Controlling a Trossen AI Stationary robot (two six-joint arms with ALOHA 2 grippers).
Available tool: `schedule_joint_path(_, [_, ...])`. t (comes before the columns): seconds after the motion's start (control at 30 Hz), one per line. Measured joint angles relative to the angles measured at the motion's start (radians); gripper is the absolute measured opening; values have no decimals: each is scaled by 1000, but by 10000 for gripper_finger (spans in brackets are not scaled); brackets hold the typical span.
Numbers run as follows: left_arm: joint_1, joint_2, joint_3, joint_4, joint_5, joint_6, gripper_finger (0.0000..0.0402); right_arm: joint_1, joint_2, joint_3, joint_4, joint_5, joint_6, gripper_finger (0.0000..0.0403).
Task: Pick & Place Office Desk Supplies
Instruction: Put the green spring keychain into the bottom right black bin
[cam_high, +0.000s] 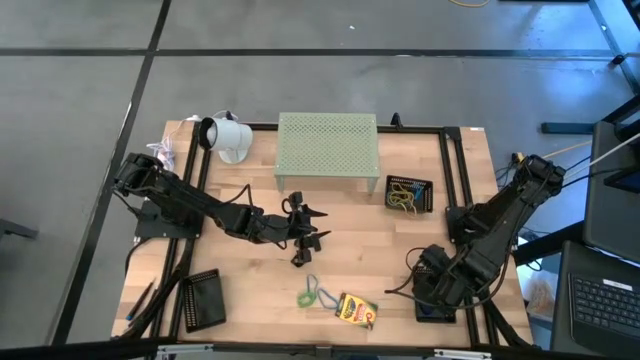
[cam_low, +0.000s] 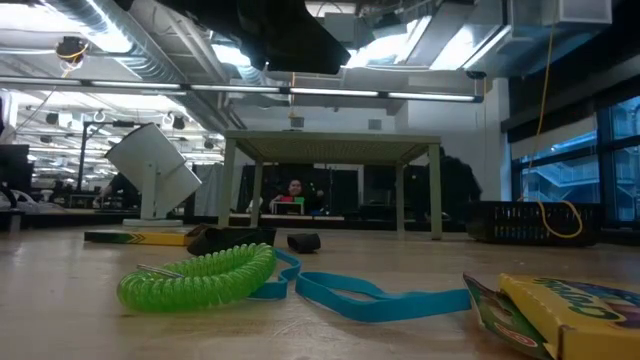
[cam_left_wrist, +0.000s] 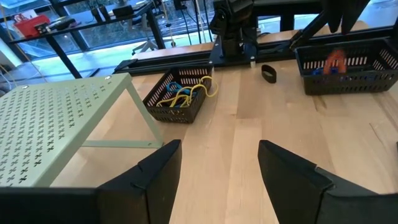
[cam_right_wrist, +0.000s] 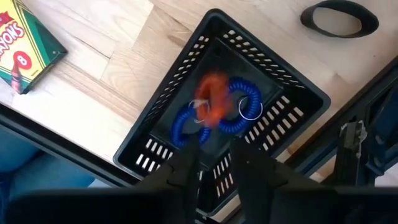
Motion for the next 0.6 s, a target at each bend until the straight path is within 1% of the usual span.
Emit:
schedule_joint_path(0.2, [0,0,0,0,0,0,206,0,0,0,0,15,0,131])
schedule_joint_path(0.33, [-1,0,0,-4,10,-13,207,-2,0,0,1,36,-1,147])
schedule_joint_path(0.43, [-1,0,0,-41,101,-59,207,-2,0,0,9,82,-1,150])
schedule_joint_path(0.6, [-2,0,0,-218,344,-165,203,-2,0,0,21,209,-58,147])
